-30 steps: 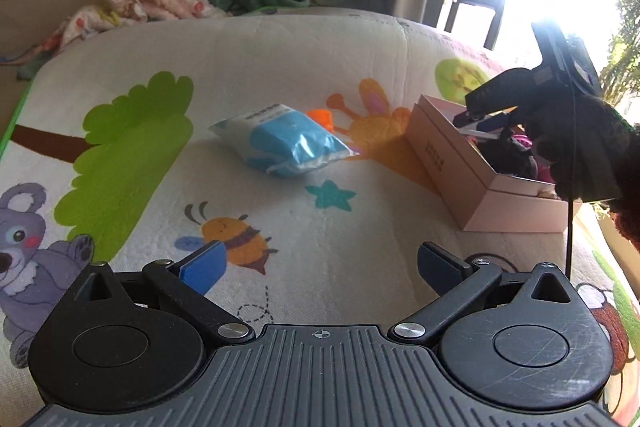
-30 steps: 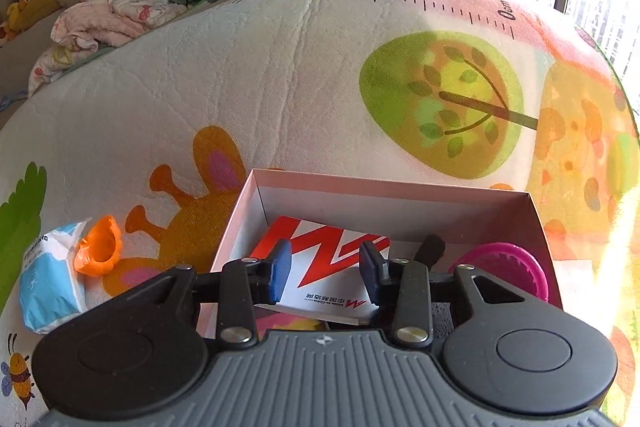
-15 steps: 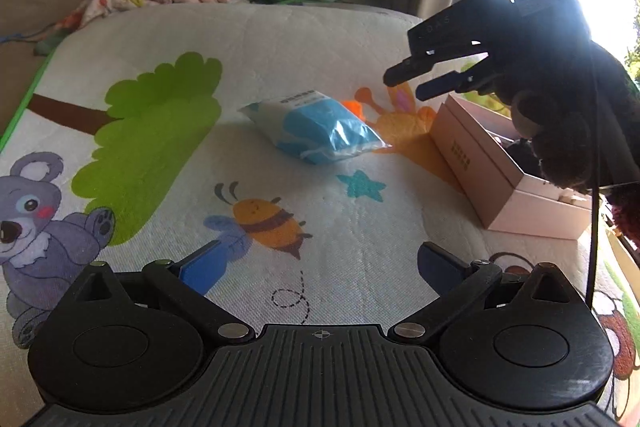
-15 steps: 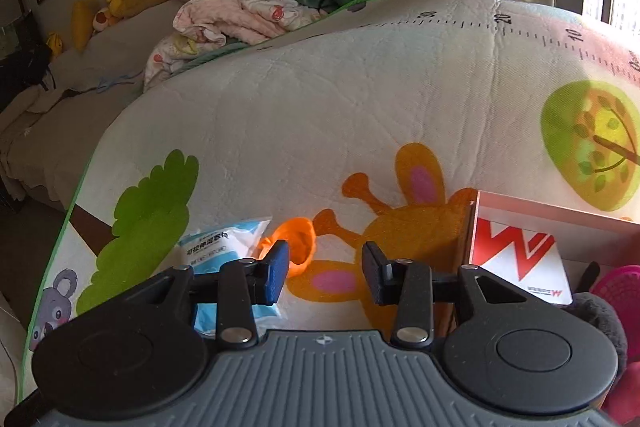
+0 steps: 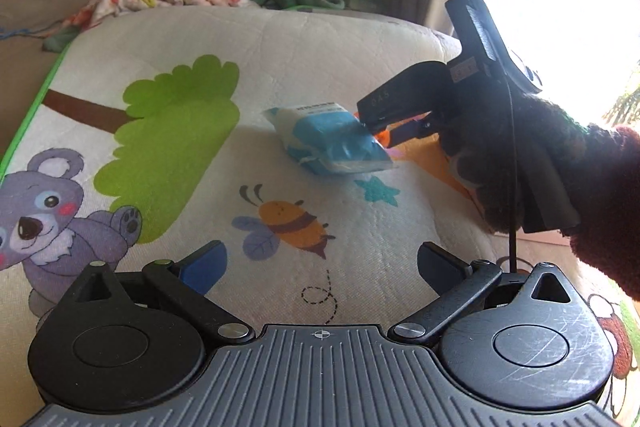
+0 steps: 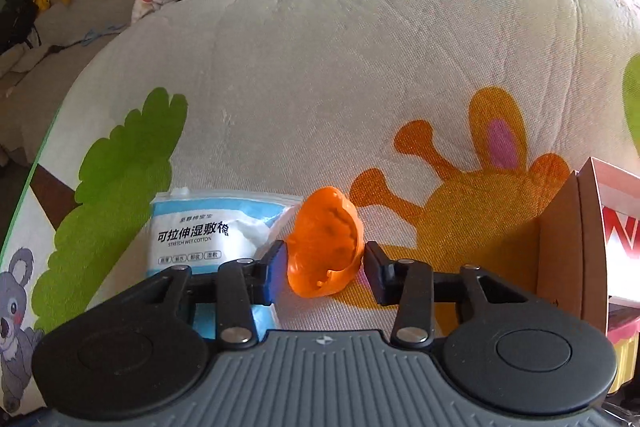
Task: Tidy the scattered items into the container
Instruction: 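Grasp the orange toy shell on the mat with the right gripper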
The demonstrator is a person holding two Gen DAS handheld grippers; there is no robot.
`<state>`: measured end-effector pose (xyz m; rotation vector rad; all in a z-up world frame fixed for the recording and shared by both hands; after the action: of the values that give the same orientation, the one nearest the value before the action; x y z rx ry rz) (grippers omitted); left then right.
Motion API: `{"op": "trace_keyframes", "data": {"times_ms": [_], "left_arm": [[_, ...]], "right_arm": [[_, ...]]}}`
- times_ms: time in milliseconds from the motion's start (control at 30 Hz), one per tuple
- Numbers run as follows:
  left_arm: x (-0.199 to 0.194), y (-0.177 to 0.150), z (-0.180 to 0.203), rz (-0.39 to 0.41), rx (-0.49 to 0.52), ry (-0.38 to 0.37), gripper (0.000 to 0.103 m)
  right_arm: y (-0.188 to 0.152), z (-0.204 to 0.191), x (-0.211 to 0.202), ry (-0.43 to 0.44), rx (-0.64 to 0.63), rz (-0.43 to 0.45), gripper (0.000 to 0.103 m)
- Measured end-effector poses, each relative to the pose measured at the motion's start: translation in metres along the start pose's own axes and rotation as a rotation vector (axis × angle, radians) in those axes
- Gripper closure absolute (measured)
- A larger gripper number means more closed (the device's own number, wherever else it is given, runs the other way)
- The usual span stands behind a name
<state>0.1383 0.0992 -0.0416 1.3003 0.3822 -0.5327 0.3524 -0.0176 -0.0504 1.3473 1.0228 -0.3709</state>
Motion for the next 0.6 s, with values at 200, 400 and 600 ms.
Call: {"op": "trace_keyframes", "data": {"times_ms": [200,400,600], "left_arm": [[-0.006,-0.001,0.012,-0.005,0.045,-0.016,0.0],[-0.007,-0.004,0.016,-0.031,0.094,0.007,0.0],[0.018,0.014,0.021,-0.048,0.151,0.071,0.0]], "right_arm": [[-0.032,-0.003,-0.047,0.075,-0.035,0.007,0.062],[-0.088,0.003,-0.126,0.077,-0.122,0.122,0.062],[-0.163,0.031,-0.173,-0.02,-0.144,0.142,0.061]]}}
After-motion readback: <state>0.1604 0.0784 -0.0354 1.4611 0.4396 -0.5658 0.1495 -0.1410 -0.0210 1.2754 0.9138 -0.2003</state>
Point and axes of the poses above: each gripper's, at about its wrist camera, not at the fingertips, and x roughly the way its jaws point, z to its right, y to its top, the point moved 5 cm from there along x, roughly the way its jaws point, and after that the axes turned 2 degrees about x, right-handed, at the moved point
